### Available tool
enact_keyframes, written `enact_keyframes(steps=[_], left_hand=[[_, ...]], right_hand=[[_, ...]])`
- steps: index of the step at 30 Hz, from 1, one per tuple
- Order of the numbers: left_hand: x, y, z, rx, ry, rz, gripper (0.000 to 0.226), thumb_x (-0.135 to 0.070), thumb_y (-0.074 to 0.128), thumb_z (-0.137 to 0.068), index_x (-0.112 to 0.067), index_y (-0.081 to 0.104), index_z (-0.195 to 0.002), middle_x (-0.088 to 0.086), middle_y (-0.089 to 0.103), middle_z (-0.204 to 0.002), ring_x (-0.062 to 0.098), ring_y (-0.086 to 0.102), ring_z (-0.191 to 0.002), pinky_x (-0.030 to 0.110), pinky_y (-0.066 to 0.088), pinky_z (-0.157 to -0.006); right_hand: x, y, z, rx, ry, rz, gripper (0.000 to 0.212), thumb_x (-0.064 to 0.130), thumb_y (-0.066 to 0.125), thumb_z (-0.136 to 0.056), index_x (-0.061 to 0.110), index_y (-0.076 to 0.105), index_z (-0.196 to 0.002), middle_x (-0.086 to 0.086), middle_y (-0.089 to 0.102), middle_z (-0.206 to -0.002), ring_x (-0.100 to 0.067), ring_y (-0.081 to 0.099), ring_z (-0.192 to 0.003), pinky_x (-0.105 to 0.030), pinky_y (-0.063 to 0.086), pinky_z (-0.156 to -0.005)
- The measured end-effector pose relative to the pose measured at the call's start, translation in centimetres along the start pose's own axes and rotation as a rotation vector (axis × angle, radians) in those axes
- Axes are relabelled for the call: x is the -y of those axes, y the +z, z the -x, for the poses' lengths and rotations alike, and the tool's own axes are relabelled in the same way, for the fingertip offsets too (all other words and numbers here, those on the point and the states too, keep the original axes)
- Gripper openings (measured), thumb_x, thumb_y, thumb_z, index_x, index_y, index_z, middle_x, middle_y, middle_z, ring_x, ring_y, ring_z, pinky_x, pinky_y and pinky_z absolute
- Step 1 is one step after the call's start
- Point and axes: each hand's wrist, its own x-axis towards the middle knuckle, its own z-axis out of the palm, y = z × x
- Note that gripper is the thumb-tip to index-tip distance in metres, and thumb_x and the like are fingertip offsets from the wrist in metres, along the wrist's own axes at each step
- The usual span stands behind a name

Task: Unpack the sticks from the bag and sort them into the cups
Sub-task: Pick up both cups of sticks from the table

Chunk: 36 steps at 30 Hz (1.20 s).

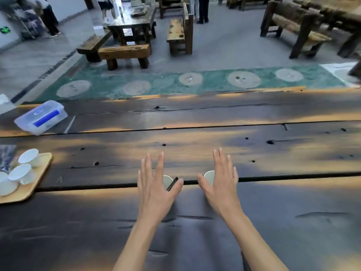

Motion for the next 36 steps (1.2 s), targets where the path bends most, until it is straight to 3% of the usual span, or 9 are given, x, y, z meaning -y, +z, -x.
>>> enact_keyframes(steps=[6, 11, 16, 20, 24, 26, 29, 33, 36], left_hand=[[2.2, 1.5, 0.8, 0.025, -0.234, 0.369, 0.094, -0.05, 0.071, -0.078, -0.052, 0.012, -0.15, -0.013, 0.0, -0.165, 0.009, 0.004, -0.151, 0.039, 0.014, -0.12], [6.1, 4.3, 3.2, 0.047, -0.501, 0.487, 0.1, -0.03, 0.08, -0.078, -0.035, 0.016, -0.154, -0.007, 0.015, -0.162, 0.01, 0.015, -0.149, 0.039, 0.02, -0.12], [8.6, 6.8, 3.7, 0.138, -0.695, 0.502, 0.111, -0.031, 0.083, -0.075, -0.023, 0.008, -0.157, 0.001, 0.012, -0.165, 0.017, 0.016, -0.15, 0.04, 0.019, -0.121], [9.2, 8.0, 2.6, 0.165, -0.718, 0.529, 0.114, -0.029, 0.085, -0.072, -0.025, 0.009, -0.156, -0.002, 0.016, -0.164, 0.017, 0.021, -0.148, 0.04, 0.023, -0.119], [9.2, 9.0, 1.7, 0.147, -0.719, 0.619, 0.106, -0.022, 0.086, -0.071, -0.031, 0.018, -0.152, -0.008, 0.035, -0.15, 0.009, 0.036, -0.132, 0.03, 0.032, -0.108], [9.4, 9.6, 1.5, 0.136, -0.741, 0.671, 0.108, -0.024, 0.087, -0.068, -0.037, 0.018, -0.149, -0.012, 0.038, -0.147, 0.01, 0.041, -0.133, 0.035, 0.035, -0.111], [9.9, 10.4, 1.2, 0.127, -0.758, 0.695, 0.106, -0.023, 0.089, -0.064, -0.04, 0.023, -0.145, -0.013, 0.046, -0.142, 0.01, 0.048, -0.129, 0.041, 0.038, -0.113], [9.8, 11.0, 0.5, 0.113, -0.703, 0.7, 0.09, -0.004, 0.085, -0.07, -0.042, 0.033, -0.133, -0.02, 0.052, -0.128, -0.004, 0.051, -0.116, 0.029, 0.04, -0.105], [9.9, 11.5, -0.3, 0.07, -0.681, 0.68, 0.09, -0.005, 0.087, -0.068, -0.044, 0.036, -0.132, -0.011, 0.055, -0.13, 0.003, 0.054, -0.117, 0.027, 0.041, -0.103]], right_hand=[[-3.8, 0.2, 2.4, -0.047, 0.208, -0.203, 0.097, 0.036, 0.072, -0.084, 0.028, 0.008, -0.156, 0.016, 0.008, -0.162, -0.016, 0.003, -0.153, -0.043, 0.009, -0.123], [-7.4, 2.0, 5.4, -0.007, 0.51, -0.398, 0.105, 0.033, 0.077, -0.08, 0.029, 0.005, -0.156, 0.01, 0.015, -0.164, -0.014, 0.015, -0.151, -0.048, 0.017, -0.122], [-9.3, 4.2, 5.2, 0.063, 0.635, -0.521, 0.104, 0.029, 0.077, -0.082, 0.024, 0.004, -0.157, 0.007, 0.01, -0.165, -0.01, 0.012, -0.151, -0.034, 0.016, -0.121], [-10.2, 5.9, 3.6, 0.103, 0.665, -0.563, 0.106, 0.022, 0.079, -0.081, 0.02, 0.005, -0.157, 0.003, 0.011, -0.165, -0.01, 0.013, -0.15, -0.026, 0.016, -0.116], [-10.5, 7.2, 1.8, 0.125, 0.66, -0.588, 0.103, 0.017, 0.08, -0.078, 0.018, 0.011, -0.155, 0.013, 0.022, -0.153, -0.003, 0.024, -0.137, -0.022, 0.02, -0.108], [-10.6, 7.6, 1.0, 0.121, 0.653, -0.612, 0.101, 0.013, 0.081, -0.077, 0.021, 0.015, -0.153, 0.017, 0.03, -0.146, -0.003, 0.032, -0.133, -0.023, 0.026, -0.107], [-11.0, 8.4, 0.2, 0.11, 0.627, -0.616, 0.095, 0.01, 0.082, -0.073, 0.027, 0.026, -0.148, 0.008, 0.048, -0.139, -0.008, 0.048, -0.125, -0.022, 0.035, -0.104], [-11.2, 8.9, -0.7, 0.08, 0.581, -0.633, 0.084, 0.0, 0.08, -0.073, 0.029, 0.036, -0.138, 0.012, 0.057, -0.124, 0.013, 0.054, -0.109, -0.003, 0.039, -0.091], [-11.6, 9.2, -1.1, 0.07, 0.597, -0.653, 0.083, -0.003, 0.08, -0.073, 0.026, 0.037, -0.138, 0.014, 0.057, -0.122, 0.018, 0.055, -0.103, -0.006, 0.042, -0.094]])
